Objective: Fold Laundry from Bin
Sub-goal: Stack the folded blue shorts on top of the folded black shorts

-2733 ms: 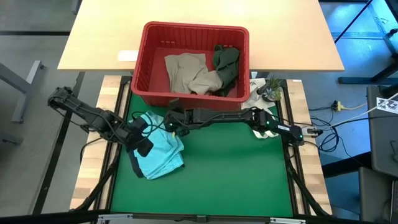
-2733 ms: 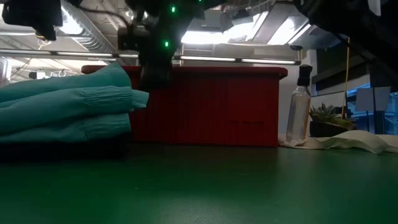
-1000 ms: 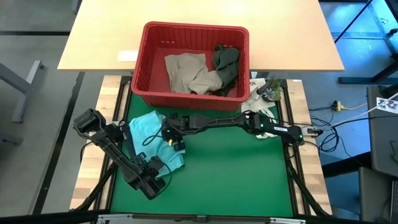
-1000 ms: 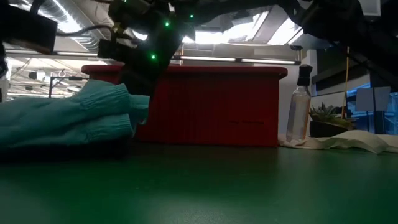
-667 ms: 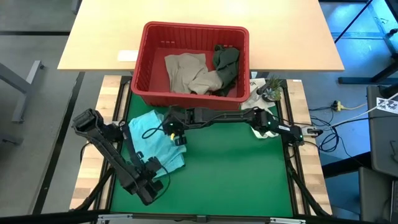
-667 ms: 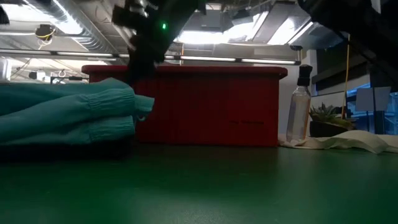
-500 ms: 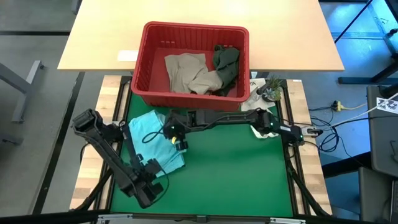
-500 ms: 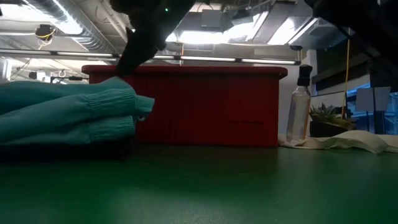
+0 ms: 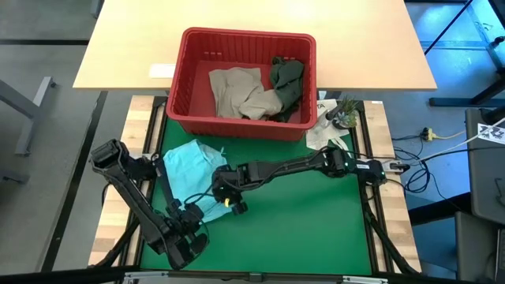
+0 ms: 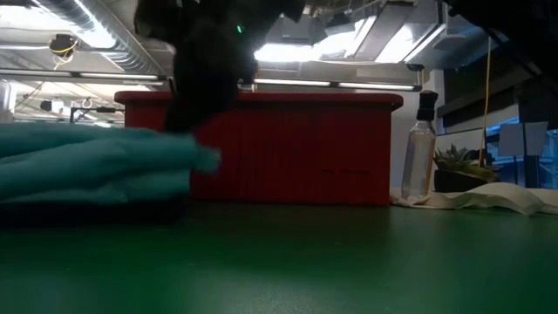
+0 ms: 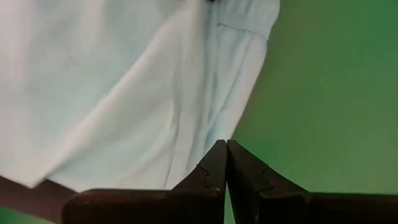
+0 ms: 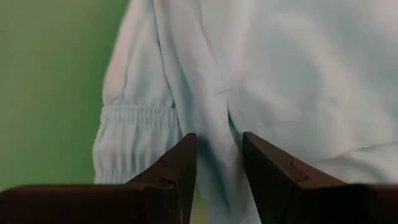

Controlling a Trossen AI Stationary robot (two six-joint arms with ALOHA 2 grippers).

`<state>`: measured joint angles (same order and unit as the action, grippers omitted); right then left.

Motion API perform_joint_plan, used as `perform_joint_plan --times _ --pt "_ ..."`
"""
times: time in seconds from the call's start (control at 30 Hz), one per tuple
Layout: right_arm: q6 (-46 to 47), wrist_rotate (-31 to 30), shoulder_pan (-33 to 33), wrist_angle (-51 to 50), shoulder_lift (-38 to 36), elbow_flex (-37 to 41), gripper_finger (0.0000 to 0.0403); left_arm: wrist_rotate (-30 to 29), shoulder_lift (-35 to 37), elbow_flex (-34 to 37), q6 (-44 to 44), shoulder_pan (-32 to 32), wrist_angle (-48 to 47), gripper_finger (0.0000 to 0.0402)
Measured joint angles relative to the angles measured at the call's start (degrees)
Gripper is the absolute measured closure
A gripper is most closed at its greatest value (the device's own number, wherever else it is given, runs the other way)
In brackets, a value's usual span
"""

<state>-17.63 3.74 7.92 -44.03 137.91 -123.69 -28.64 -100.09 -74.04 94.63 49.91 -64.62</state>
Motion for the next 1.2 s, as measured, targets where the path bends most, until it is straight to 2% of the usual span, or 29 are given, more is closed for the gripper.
perform_joint_plan --times 0.27,0.73,0.97,1.2 --pt "4.16 1.2 0.09 3.41 0.02 6.86 0.0272 0.26 -2.86 2.27 4.35 0.0 1.12 0.0398" --pt "7.27 1.73 0.39 15.57 0.09 8.56 0.0272 14.01 -5.33 6.99 8.61 3.14 0.16 0.0398" --pt "7.32 1.82 0.35 13.5 -0.31 5.48 0.0272 10.3 -3.75 3.65 11.45 5.96 -2.78 0.0398" --pt "6.22 1.84 0.34 6.29 -1.53 -2.87 0.0272 8.74 -0.61 -2.02 11.58 6.66 -8.99 0.0398"
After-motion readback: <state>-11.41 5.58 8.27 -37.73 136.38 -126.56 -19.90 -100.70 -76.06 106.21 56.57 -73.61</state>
